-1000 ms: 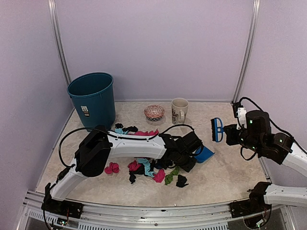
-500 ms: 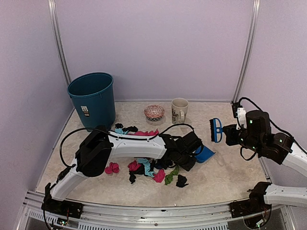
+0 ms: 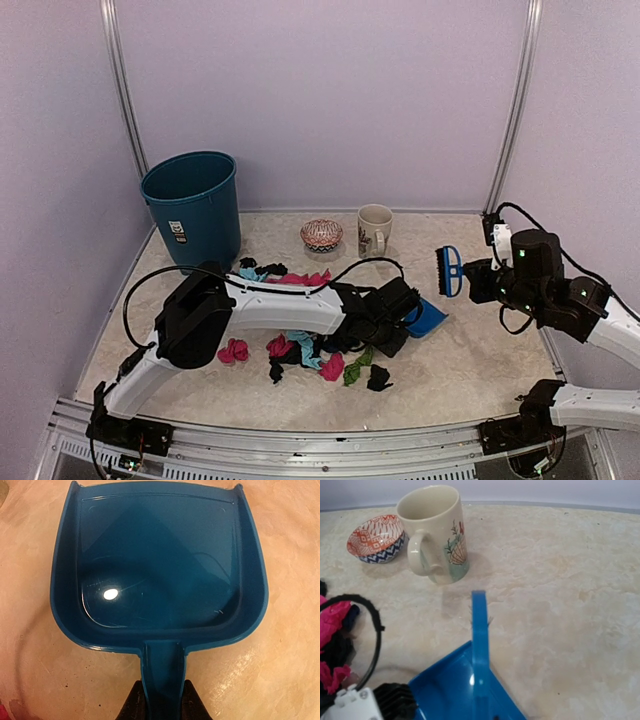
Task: Sweep away the paper scraps from the table
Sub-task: Pick up the dustpan from the center of the board.
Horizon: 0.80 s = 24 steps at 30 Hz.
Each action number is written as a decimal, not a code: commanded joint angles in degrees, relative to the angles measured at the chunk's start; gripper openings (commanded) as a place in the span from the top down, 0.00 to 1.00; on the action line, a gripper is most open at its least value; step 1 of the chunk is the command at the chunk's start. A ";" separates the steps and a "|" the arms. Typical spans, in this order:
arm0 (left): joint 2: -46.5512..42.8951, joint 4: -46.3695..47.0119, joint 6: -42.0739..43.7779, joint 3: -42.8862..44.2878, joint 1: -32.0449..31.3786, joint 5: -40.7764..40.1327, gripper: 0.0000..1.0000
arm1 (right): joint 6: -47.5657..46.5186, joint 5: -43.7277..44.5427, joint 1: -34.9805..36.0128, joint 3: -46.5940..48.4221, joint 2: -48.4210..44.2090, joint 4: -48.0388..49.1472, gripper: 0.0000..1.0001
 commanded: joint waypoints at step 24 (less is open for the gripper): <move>-44.57 -1.65 -12.80 -41.61 -3.56 -8.29 1.00 | -3.71 -9.61 -0.69 3.70 5.05 6.62 1.00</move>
